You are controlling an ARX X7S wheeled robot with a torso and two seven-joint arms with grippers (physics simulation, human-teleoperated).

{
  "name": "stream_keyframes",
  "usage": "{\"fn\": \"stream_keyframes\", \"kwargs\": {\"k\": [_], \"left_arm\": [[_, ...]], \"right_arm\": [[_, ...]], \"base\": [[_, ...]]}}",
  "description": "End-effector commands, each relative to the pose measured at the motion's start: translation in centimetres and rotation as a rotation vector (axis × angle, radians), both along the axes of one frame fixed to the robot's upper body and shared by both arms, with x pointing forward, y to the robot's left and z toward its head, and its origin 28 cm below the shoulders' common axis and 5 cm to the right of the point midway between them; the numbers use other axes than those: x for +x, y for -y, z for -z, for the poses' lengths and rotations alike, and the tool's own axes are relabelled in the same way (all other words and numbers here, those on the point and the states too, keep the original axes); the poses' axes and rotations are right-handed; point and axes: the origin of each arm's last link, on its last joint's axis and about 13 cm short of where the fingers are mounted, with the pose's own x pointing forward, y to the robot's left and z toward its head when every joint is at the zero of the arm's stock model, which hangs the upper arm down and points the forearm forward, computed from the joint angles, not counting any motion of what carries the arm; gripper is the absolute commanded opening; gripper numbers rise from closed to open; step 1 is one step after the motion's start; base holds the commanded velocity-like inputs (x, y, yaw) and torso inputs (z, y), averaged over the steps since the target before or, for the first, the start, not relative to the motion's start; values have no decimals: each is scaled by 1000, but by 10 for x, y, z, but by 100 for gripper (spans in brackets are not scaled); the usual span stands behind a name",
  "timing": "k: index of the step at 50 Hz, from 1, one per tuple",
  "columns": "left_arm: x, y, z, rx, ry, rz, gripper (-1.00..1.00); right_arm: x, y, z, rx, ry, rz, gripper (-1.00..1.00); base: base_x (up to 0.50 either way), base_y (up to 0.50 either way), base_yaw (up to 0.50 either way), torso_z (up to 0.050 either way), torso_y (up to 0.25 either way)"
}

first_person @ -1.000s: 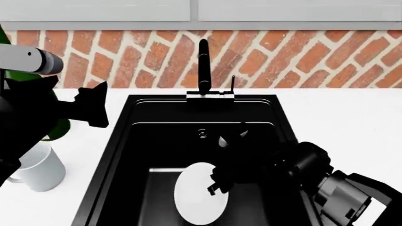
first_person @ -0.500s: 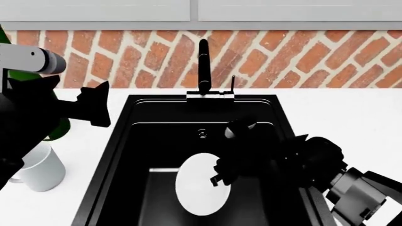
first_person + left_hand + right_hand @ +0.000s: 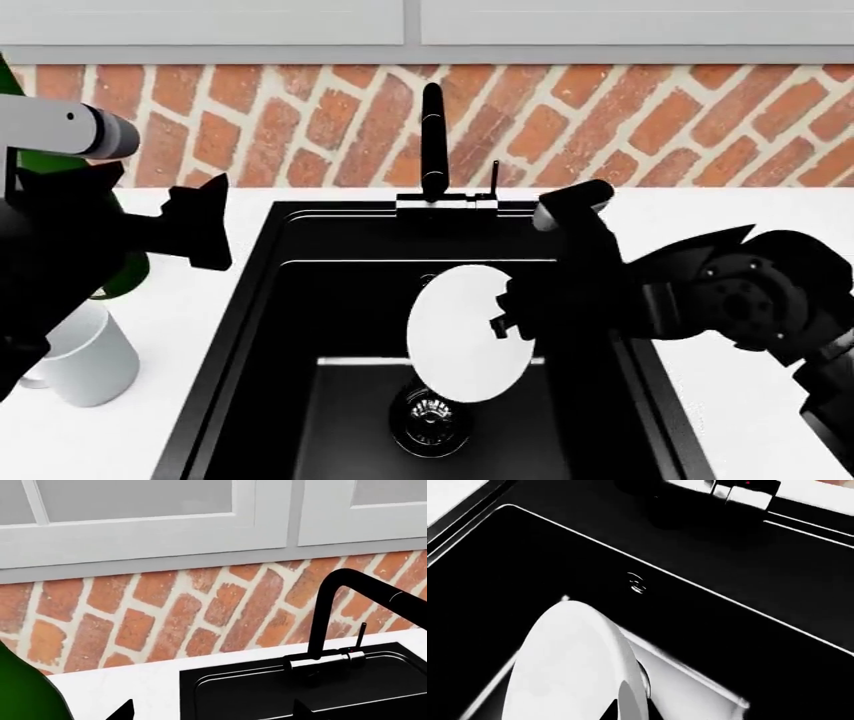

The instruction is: Pick the cup and bowl from the sink and place them on the counter for drying.

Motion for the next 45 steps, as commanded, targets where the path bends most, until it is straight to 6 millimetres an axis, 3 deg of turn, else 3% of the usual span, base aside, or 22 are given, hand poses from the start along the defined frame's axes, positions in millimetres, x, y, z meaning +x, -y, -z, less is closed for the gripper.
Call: {"fn": "stream_keyframes", "kwargs": {"k": [1,14,20,32,45], "left_arm": [[4,4,2,-24,5,14,100],[1,-3,0,-22,2,-9,100],[3,-1,2,-16,-4,-12,100],[2,0,1,-20,-3,-9,100],[6,2,1,-8,-2,-1,100]], "right_arm": [[-9,17,-32,22,67,49,-100],[-37,53,-63,81,146,218,-100],[-49,69,-66,118,163,308,-100],[-71,100,-63,205,207,520,-100],[-96,125,-45,209,202,704,-100]], "base": [[0,0,0,0,0],[0,0,0,0,0],[0,0,0,0,0],[0,0,0,0,0],[0,0,0,0,0]]}}
